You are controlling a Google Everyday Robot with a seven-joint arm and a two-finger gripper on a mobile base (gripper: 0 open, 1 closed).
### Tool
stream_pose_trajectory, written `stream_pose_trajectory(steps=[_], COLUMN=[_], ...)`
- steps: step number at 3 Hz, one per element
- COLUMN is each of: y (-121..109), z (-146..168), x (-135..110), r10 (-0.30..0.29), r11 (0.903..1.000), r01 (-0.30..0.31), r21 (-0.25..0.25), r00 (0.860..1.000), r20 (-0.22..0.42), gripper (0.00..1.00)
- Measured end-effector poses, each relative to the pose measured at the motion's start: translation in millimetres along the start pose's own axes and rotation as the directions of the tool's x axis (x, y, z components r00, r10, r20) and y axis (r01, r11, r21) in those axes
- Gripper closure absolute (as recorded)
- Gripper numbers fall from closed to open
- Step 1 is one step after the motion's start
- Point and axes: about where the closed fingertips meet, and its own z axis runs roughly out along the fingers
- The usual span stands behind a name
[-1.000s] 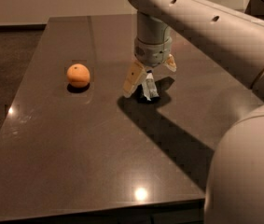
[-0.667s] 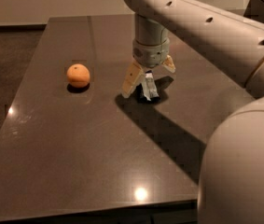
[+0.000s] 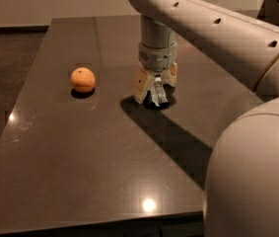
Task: Pick rxbar blueberry
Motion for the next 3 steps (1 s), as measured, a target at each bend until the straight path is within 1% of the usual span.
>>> stream_pose_trajectory(steps=[2, 3], y=[0, 5], z=[-8, -20], x=[0, 2], r10=[-0.001, -0.026], r11=[1.0000, 0.9996], r01=[0.001, 0.026], r21=[-0.007, -0.008], r00=[1.000, 0.999], r20=[0.002, 0.034], gripper=[0.82, 1.00])
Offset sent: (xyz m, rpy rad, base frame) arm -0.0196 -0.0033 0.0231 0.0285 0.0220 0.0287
